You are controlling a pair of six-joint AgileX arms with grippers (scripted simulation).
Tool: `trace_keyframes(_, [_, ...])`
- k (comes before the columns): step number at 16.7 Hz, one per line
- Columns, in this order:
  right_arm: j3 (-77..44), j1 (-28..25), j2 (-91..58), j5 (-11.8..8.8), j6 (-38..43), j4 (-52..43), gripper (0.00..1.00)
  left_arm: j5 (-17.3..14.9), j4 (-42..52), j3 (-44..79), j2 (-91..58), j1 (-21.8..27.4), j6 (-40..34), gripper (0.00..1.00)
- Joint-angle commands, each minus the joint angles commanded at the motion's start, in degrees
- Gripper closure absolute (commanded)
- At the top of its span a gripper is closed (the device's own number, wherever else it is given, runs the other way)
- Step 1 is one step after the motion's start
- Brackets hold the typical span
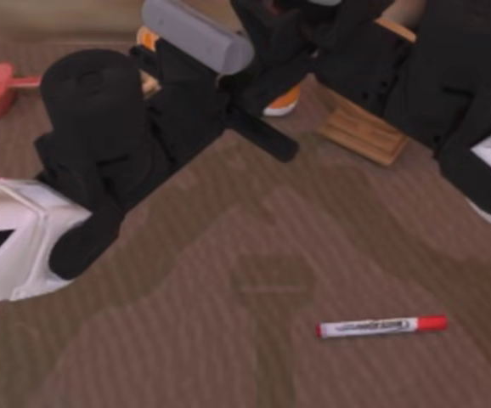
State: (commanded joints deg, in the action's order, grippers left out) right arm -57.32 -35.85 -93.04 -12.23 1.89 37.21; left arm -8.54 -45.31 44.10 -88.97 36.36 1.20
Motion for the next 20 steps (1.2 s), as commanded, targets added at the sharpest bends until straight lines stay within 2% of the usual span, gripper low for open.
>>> trace_keyframes(10, [0.0, 0.0, 0.0, 0.0, 0.0, 0.0, 1.0, 0.0, 0.0, 0.0, 0.0, 0.0, 0.0, 0.02])
trace_keyframes(18, [0.0, 0.0, 0.0, 0.0, 0.0, 0.0, 1.0, 0.0, 0.0, 0.0, 0.0, 0.0, 0.0, 0.0])
trace_keyframes(19, [-0.48, 0.18, 0.55, 0.79, -0.5, 0.02, 1.0, 1.37, -0.03, -0.59, -0.56, -0.86, 0.96, 0.0])
trace_keyframes(20, [-0.39, 0.3, 0.63, 0.71, -0.44, 0.01, 1.0, 1.33, 0.04, -0.78, -0.37, -0.9, 0.96, 0.0])
